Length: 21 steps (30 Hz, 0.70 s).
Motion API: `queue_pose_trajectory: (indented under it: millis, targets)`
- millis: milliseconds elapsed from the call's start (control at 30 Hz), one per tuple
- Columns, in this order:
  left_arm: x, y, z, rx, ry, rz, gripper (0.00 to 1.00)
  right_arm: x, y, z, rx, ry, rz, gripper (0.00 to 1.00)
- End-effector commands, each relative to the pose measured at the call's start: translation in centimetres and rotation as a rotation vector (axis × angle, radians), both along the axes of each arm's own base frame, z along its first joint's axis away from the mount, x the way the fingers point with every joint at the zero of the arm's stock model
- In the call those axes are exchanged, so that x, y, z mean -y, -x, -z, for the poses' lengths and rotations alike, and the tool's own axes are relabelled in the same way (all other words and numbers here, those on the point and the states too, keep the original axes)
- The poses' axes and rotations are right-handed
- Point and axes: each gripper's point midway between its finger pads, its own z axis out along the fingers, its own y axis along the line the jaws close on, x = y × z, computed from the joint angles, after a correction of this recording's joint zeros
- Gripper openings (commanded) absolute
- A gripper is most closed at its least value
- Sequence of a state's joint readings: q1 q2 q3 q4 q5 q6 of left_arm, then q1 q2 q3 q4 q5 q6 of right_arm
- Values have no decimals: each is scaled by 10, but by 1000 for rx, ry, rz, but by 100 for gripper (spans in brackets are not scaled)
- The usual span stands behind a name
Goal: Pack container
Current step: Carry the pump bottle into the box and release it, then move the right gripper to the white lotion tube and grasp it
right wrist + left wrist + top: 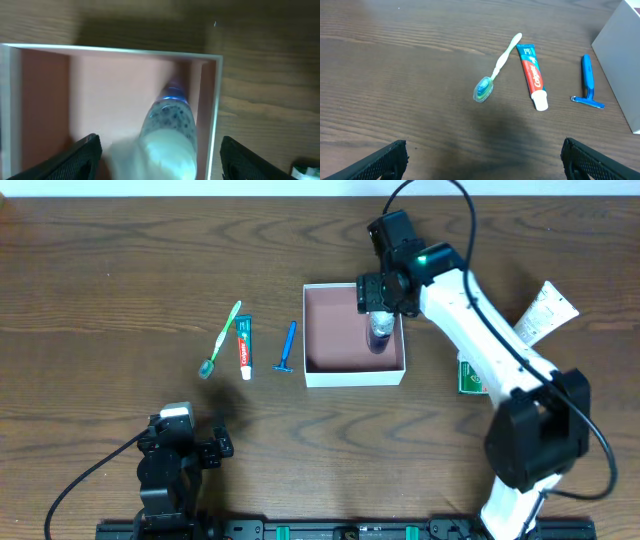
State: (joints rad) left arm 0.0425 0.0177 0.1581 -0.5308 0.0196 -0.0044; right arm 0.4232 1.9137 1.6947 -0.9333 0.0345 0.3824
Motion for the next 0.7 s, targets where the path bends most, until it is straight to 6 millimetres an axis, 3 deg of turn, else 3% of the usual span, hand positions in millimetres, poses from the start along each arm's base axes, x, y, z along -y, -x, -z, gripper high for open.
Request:
queue_pose_trajectory:
  millis: [0, 167, 300, 400, 533, 667]
  targets:
    - [1, 0, 7, -14, 14, -4, 98, 19, 2, -72, 154, -48, 7, 80]
    - [1, 0, 7, -14, 14, -4, 98, 72, 18, -130, 265, -29, 55, 84]
    - [1, 0, 7, -14, 14, -4, 98, 138, 29, -155, 324, 99, 93, 90]
    - [1, 0, 7, -14, 14, -4, 98, 183, 33, -156, 312, 175, 111, 92]
    - [1, 0, 7, -14, 14, -4, 98, 237, 30, -141, 258, 238, 157, 93]
    - [1, 0, 7, -14, 14, -4, 98, 261, 20, -118, 208, 219, 125, 93]
